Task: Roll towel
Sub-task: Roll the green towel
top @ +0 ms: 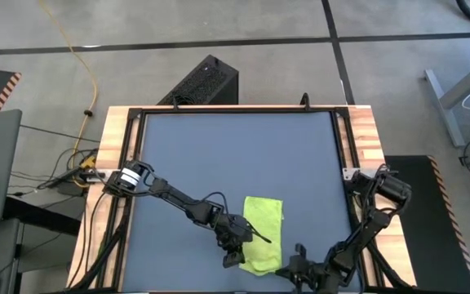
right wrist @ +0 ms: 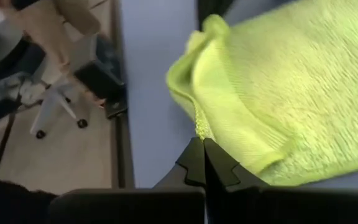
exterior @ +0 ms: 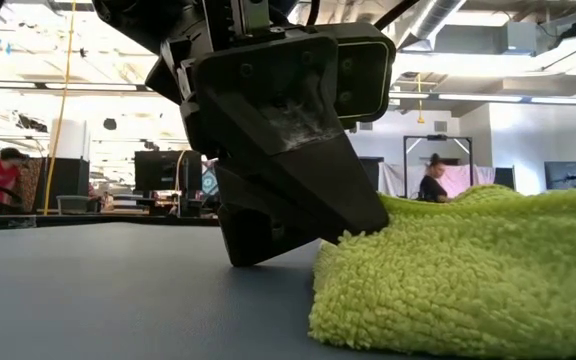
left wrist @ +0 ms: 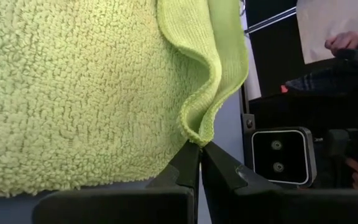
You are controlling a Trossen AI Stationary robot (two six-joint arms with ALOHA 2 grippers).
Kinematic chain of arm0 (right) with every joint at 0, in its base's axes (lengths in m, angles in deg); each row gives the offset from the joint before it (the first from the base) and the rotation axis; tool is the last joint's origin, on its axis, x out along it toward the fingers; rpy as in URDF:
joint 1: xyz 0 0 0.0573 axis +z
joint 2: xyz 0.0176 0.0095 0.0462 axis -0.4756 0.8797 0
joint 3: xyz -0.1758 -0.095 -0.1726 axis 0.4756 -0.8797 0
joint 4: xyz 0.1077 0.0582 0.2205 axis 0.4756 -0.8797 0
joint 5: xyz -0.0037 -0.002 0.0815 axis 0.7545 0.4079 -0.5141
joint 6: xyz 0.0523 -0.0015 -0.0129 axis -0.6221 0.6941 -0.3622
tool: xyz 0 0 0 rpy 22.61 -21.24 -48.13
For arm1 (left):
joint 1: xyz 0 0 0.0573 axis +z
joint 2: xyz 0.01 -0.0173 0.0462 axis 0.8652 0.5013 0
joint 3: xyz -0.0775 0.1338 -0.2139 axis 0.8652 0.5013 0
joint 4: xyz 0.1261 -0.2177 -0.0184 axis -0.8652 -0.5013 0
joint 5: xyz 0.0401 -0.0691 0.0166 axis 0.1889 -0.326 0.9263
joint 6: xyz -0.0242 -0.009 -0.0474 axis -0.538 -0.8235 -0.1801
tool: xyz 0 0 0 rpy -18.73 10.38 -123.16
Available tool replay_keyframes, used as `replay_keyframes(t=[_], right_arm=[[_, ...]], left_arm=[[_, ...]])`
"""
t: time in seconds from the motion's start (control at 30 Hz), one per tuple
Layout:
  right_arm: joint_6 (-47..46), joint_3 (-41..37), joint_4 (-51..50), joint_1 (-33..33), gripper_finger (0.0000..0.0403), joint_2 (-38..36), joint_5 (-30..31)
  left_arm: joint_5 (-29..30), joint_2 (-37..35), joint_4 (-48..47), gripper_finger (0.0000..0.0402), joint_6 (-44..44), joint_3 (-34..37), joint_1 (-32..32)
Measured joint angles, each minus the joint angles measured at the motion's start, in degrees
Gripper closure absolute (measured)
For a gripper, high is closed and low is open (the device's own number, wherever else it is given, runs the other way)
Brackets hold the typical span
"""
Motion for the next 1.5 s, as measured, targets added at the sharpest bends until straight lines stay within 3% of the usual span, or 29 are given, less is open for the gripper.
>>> replay_keyframes(t=[0.43, 0.7, 1.0, 1.33, 1.5], right_arm=[[-24.2, 0.0, -8.7, -0.4, 0.0394, -0.1, -3.8], [-33.0, 0.0, -9.1, -0.5, 0.0392, -0.1, -5.6], [-29.9, 0.0, -5.2, -0.7, 0.0388, -0.8, -6.0], [-28.4, 0.0, -13.2, -2.7, 0.0387, -6.4, -8.9], [-28.6, 0.0, -17.6, -4.9, 0.0387, -7.4, -13.9]], left_arm=[[0.7, 0.0, -0.3, 0.0401, -1.1, 0.0, 0.0], [0.7, 0.0, -0.4, 0.0401, -2.4, 0.0, 0.0], [1.2, 0.0, -0.7, 0.0401, -2.8, 0.0, 0.0], [1.7, 0.0, -0.7, 0.0401, -2.4, 0.0, -0.1], [1.7, 0.0, -0.2, 0.0401, -2.4, 0.0, -0.1]])
